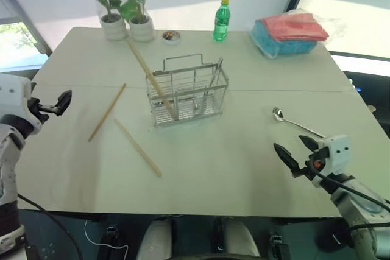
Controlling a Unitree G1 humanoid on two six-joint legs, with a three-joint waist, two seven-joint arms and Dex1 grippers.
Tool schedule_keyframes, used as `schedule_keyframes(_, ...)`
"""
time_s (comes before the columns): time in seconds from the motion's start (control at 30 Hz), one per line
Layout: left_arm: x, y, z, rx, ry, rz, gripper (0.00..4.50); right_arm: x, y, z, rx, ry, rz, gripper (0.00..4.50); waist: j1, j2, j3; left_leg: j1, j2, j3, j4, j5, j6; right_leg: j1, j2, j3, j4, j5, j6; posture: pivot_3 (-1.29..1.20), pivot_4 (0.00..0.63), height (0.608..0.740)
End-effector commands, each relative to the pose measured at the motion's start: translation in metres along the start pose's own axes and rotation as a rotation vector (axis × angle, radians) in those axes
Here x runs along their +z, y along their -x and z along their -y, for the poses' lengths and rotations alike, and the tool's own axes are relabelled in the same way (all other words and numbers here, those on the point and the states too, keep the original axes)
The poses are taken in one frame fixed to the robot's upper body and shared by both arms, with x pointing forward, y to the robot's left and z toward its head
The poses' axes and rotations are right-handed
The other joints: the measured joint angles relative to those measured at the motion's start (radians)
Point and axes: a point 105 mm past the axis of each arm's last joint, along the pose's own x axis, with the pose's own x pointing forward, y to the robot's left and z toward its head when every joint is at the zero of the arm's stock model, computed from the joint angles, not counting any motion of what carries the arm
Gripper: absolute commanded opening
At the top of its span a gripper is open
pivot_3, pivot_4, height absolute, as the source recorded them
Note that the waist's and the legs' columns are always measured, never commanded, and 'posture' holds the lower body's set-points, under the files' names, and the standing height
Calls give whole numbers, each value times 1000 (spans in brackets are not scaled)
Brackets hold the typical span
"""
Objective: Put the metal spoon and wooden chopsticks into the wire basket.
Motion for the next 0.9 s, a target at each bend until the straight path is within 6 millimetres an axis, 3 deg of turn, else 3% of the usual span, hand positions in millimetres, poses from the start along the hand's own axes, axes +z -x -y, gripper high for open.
schedule_keyframes(0.03, 19, 0, -4, 12, -29, 70, 4500, 15, -1, -3, 7, 27, 53, 4436, 0, 0, 0, 0, 0, 0, 0, 0, 0, 0, 0, 0, 0, 0, 0, 0, 150, 717)
schedule_keyframes(0.8, 18, 0, 1, -33, -25, 44, 4500, 20, -7, -2, 19, 57, 60, 4436, 0, 0, 0, 0, 0, 0, 0, 0, 0, 1, 0, 0, 0, 0, 0, 0, 150, 717)
schedule_keyframes(0.9, 26, 0, 16, -122, -12, 55, 4500, 31, -12, 1, 44, 118, 64, 4436, 0, 0, 0, 0, 0, 0, 0, 0, 0, 1, 0, 0, 0, 0, 0, 0, 150, 717)
